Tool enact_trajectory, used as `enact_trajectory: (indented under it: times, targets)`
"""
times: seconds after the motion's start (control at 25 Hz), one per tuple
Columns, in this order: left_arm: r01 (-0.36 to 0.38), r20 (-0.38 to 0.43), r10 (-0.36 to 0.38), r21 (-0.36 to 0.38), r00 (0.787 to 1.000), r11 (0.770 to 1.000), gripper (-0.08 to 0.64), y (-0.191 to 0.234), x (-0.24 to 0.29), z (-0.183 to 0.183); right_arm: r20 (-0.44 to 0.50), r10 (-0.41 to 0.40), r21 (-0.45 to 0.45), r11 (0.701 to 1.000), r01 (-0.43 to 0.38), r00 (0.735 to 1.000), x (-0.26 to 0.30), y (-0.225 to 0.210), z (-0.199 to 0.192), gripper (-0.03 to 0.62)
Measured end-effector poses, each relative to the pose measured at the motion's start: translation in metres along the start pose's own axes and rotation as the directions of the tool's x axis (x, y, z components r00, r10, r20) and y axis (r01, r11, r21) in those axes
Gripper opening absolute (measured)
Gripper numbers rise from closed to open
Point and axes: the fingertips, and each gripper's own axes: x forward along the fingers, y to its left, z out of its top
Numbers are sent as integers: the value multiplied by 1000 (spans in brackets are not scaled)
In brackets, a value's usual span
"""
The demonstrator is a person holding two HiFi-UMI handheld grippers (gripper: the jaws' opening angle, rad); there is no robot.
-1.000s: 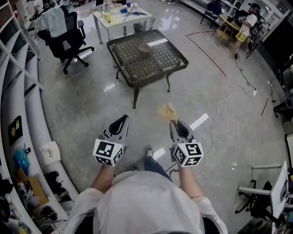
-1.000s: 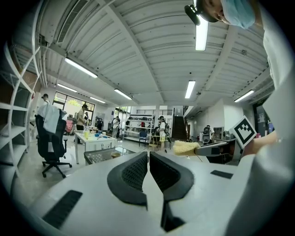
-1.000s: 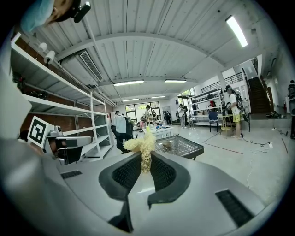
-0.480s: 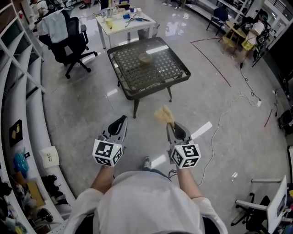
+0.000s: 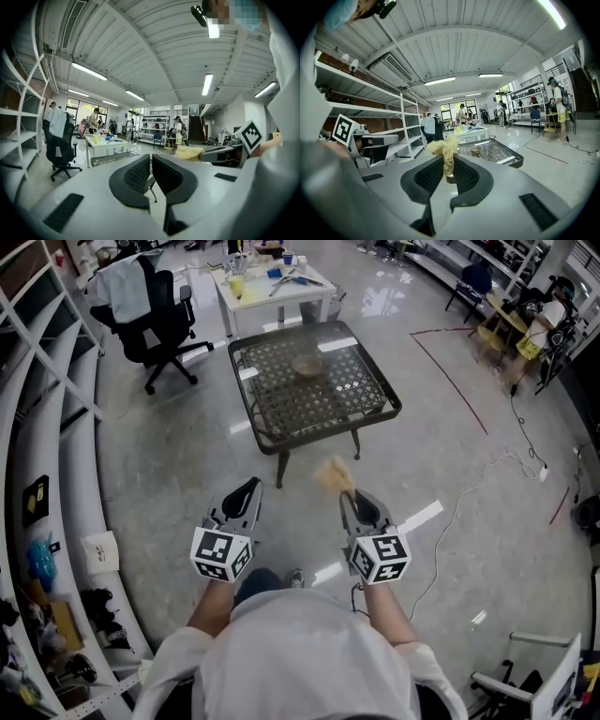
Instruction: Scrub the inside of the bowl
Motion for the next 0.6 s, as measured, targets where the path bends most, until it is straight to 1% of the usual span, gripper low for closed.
enact_trajectory:
  times: [0.16,0.32,0.6]
  targets:
    - [-16,-11,16,-6,1000,1000,43,8,10,-2,-8,16,10,1000,-16,1000,12,-6,-1,69]
    - [-11,-17,11,-11,1000,1000,43,21,28,-2,-16,15,16,1000,-14,1000,31,-13,-1,69]
    - [43,-12,-43,-18,999,999,43,45,77,3,-18,-16,17,1000,16,1000,70,-31,7,69]
